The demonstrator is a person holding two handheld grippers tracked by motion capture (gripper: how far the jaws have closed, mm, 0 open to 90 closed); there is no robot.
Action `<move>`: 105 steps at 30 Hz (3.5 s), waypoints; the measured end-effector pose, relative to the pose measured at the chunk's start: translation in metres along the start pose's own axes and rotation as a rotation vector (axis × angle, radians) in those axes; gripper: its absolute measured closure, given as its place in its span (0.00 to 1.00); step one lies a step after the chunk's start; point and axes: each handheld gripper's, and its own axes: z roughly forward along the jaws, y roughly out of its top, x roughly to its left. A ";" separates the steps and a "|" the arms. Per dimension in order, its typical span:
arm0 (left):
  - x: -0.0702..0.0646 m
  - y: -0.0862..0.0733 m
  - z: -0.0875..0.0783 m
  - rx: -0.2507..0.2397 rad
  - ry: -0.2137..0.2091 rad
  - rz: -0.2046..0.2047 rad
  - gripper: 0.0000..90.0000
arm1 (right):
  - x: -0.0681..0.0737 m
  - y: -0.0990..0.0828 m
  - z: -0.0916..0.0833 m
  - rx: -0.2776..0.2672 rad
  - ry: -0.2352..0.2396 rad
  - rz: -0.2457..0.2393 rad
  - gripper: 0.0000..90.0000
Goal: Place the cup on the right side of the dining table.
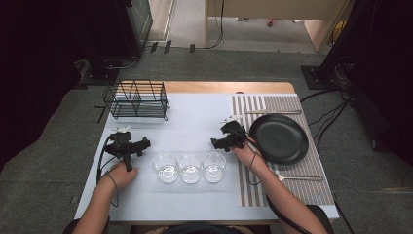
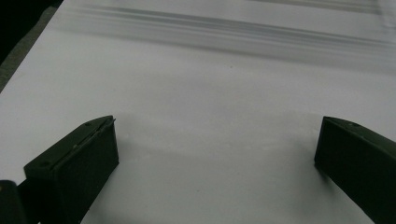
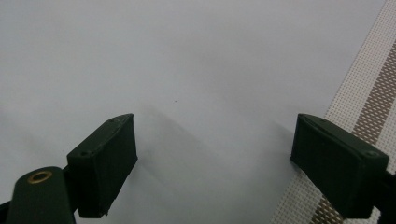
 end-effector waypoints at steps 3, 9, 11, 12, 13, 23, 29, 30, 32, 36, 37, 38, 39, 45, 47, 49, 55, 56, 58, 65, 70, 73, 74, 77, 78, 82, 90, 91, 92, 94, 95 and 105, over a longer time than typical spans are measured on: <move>0.000 0.000 0.000 0.000 0.000 0.000 0.00 | -0.001 0.000 -0.001 0.004 0.007 -0.002 0.16; 0.000 0.000 0.000 0.000 0.000 0.000 0.00 | -0.001 0.002 -0.002 0.020 0.017 0.003 0.16; 0.000 0.000 0.000 0.000 0.000 0.000 0.00 | -0.001 0.002 -0.004 0.020 0.023 -0.001 0.16; 0.000 0.000 0.000 0.000 0.000 0.000 0.00 | -0.001 0.002 -0.004 0.020 0.023 -0.001 0.16; 0.000 0.000 0.000 0.000 0.000 0.000 0.00 | -0.001 0.002 -0.004 0.019 0.023 0.001 0.16; 0.000 0.000 0.000 0.001 0.000 0.000 0.00 | -0.001 0.005 -0.011 0.009 0.043 -0.006 0.16; 0.000 0.000 0.000 0.002 0.000 0.000 0.00 | -0.001 0.005 -0.013 0.002 0.039 -0.020 0.16; 0.000 0.000 0.000 0.002 0.000 0.000 0.00 | 0.000 0.005 -0.013 0.002 0.041 -0.022 0.16; 0.000 0.000 0.000 0.002 0.000 0.000 0.00 | 0.002 0.005 -0.014 0.001 0.045 -0.029 0.16; 0.000 0.000 0.000 0.002 0.000 0.000 0.00 | 0.005 0.005 -0.016 0.001 0.045 -0.046 0.16; 0.000 0.000 0.000 0.002 0.000 0.000 0.00 | 0.006 0.005 -0.016 0.000 0.041 -0.052 0.16; 0.000 0.000 0.000 0.002 0.000 0.000 0.00 | 0.008 0.005 -0.017 0.001 0.038 -0.059 0.16; 0.000 0.000 0.000 0.002 0.000 0.000 0.00 | 0.008 0.005 -0.017 0.002 0.039 -0.062 0.16; 0.000 0.000 0.000 0.003 0.000 0.000 0.00 | 0.010 0.004 -0.021 -0.002 0.036 -0.059 0.16; 0.000 0.000 0.000 0.003 0.000 0.000 0.00 | 0.009 0.004 -0.024 -0.008 0.039 -0.054 0.16; 0.000 0.000 0.000 0.003 0.000 0.000 0.00 | 0.008 0.005 -0.025 -0.014 0.043 -0.055 0.16; 0.000 0.000 0.000 0.003 0.001 0.001 0.00 | 0.008 0.005 -0.030 -0.018 0.051 -0.067 0.16; 0.000 0.000 0.000 0.003 0.000 0.000 0.00 | 0.008 0.005 -0.031 -0.018 0.050 -0.071 0.16; 0.000 0.000 0.000 0.002 0.001 0.001 0.00 | 0.008 0.006 -0.032 -0.021 0.052 -0.074 0.16; 0.000 0.000 0.000 0.003 0.001 0.001 0.00 | 0.011 0.007 -0.036 -0.031 0.054 -0.085 0.16; 0.000 0.000 0.000 0.002 0.001 0.001 0.00 | 0.014 0.008 -0.041 -0.047 0.056 -0.102 0.16; 0.000 0.000 0.000 0.003 0.000 0.000 0.00 | 0.015 0.008 -0.044 -0.047 0.056 -0.103 0.16; 0.000 0.000 0.000 0.002 0.001 0.001 0.00 | 0.015 0.008 -0.044 -0.048 0.057 -0.109 0.16; 0.000 0.000 0.000 0.003 0.001 0.001 0.00 | 0.016 0.008 -0.046 -0.049 0.063 -0.115 0.16; 0.000 0.000 0.000 0.003 0.001 0.001 0.00 | 0.017 0.008 -0.046 -0.050 0.067 -0.118 0.16; 0.000 0.000 0.000 0.002 0.001 0.000 0.00 | 0.017 0.008 -0.049 -0.055 0.072 -0.121 0.16; 0.000 0.000 0.000 0.002 0.001 0.000 0.00 | 0.021 0.009 -0.056 -0.075 0.102 -0.137 0.17; 0.000 0.000 0.000 0.003 0.001 0.001 0.00 | 0.021 0.009 -0.056 -0.075 0.102 -0.139 0.17; 0.000 0.000 0.000 0.002 0.001 0.001 0.00 | 0.021 0.009 -0.057 -0.080 0.101 -0.143 0.17; 0.000 0.000 0.000 0.002 0.001 0.001 0.00 | 0.020 0.009 -0.057 -0.083 0.105 -0.140 0.17; 0.000 0.000 0.000 0.002 0.001 0.001 0.00 | 0.020 0.009 -0.058 -0.084 0.107 -0.141 0.17; 0.000 0.000 0.000 0.002 0.001 0.000 0.00 | 0.020 0.010 -0.062 -0.102 0.130 -0.142 0.16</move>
